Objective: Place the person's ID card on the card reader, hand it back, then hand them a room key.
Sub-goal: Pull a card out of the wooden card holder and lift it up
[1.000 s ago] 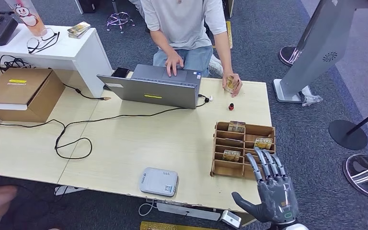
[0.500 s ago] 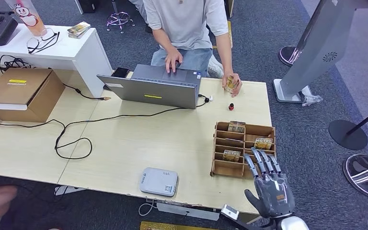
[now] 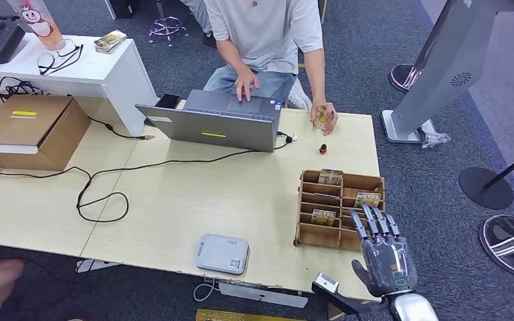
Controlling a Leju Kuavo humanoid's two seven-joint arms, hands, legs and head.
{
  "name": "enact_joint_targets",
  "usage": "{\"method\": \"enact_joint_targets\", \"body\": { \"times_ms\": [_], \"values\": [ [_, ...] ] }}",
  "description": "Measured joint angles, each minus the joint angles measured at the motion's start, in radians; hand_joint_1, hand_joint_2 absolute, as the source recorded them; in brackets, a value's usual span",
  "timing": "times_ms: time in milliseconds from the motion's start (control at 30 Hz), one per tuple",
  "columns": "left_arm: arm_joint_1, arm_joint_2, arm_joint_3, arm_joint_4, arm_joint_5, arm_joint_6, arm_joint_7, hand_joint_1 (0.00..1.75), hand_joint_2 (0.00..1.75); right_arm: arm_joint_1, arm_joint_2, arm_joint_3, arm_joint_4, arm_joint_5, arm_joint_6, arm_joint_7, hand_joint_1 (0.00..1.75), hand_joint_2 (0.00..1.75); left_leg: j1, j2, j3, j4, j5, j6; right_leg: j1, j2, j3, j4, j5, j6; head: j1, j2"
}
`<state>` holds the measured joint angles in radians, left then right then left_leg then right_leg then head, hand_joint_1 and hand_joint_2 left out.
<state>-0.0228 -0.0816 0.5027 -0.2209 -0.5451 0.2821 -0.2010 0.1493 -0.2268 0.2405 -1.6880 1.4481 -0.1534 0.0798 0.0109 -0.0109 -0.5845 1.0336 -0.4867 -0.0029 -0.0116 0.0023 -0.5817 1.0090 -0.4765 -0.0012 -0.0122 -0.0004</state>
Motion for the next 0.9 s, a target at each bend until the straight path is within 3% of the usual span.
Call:
{"method": "enact_joint_targets", "body": {
  "times_ms": [900],
  "values": [
    [-0.001,0.000,0.002,0.000,-0.016,-0.005,0.002,0.00,0.00,0.014,0.000,-0.071,-0.004,0.009,0.083,0.057,0.00,1.75,0.000,0.000,0.000,0.000,0.000,0.000,0.000,0.000,0.000,0.000,0.000,0.000,0.000,0.000]
  ]
}}
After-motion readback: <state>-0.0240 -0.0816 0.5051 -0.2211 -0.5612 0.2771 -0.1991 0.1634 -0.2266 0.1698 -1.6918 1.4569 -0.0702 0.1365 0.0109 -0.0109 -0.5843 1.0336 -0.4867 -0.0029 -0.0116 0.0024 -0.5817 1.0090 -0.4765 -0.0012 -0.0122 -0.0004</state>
